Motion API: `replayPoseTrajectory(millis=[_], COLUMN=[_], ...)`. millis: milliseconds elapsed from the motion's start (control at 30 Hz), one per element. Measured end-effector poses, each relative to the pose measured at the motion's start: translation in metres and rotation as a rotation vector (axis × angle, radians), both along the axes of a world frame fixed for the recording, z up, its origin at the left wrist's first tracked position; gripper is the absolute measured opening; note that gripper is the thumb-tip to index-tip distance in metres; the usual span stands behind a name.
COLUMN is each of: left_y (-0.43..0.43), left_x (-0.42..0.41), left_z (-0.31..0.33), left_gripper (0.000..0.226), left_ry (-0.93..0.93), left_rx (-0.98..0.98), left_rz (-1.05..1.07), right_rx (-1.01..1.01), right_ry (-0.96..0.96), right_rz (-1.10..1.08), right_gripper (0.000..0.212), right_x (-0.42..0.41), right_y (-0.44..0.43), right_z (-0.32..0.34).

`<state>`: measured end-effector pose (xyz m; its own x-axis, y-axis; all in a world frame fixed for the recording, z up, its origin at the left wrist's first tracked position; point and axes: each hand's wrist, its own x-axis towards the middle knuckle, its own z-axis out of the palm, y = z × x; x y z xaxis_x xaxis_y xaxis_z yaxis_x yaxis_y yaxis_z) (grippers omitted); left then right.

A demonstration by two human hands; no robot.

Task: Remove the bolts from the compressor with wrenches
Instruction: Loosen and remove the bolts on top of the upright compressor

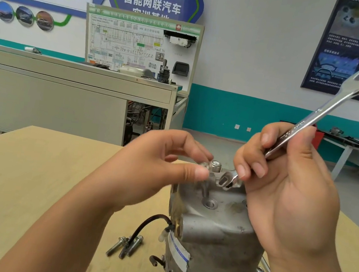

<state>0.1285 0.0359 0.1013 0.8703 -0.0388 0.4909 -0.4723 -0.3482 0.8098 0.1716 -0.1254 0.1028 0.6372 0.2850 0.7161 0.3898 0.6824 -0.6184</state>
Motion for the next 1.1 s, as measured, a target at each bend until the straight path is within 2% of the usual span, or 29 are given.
replayPoseTrajectory(millis=[133,200,267,300,367,433,533,567,767,1100], left_y=[0.012,0.021,0.029,0.033,0.04,0.048,0.062,0.065,0.075,0.079], left_x=[-0.007,-0.012,-0.016,-0.018,-0.019,-0.017,-0.012,-0.01,-0.001,0.007], left_z=[0.005,0.007,0.004,0.001,-0.008,-0.025,-0.055,-0.066,-0.111,-0.139], left_gripper=[0.021,0.017,0.022,0.023,0.009,0.012,0.003,0.006,0.015,0.019], left_ry=[-0.072,-0.087,-0.067,-0.031,0.088,0.232,0.418,0.47,0.594,0.629], left_rx=[-0.061,-0.025,0.071,0.146,0.333,0.522,0.671,0.702,0.714,0.751], left_rz=[0.092,0.181,0.321,0.398,0.508,0.575,0.616,0.629,0.664,0.724], right_rx=[-0.001,-0.006,-0.012,-0.017,-0.03,-0.045,-0.056,-0.059,-0.076,-0.123], right_ry=[-0.011,-0.014,-0.016,-0.018,-0.026,-0.036,-0.036,-0.035,-0.038,-0.03], right_rz=[-0.005,-0.004,0.001,0.001,0.003,0.002,0.001,0.0,-0.023,-0.056], right_gripper=[0.038,0.038,0.039,0.039,0.04,0.04,0.041,0.041,0.042,0.042], right_x=[-0.001,0.0,0.001,0.001,0.001,0.001,0.001,0.001,0.001,0.003], right_y=[0.002,0.003,0.003,0.004,0.004,0.004,0.004,0.004,0.004,0.003], right_z=[0.001,0.001,0.001,0.001,0.0,0.0,0.001,0.001,-0.001,-0.001])
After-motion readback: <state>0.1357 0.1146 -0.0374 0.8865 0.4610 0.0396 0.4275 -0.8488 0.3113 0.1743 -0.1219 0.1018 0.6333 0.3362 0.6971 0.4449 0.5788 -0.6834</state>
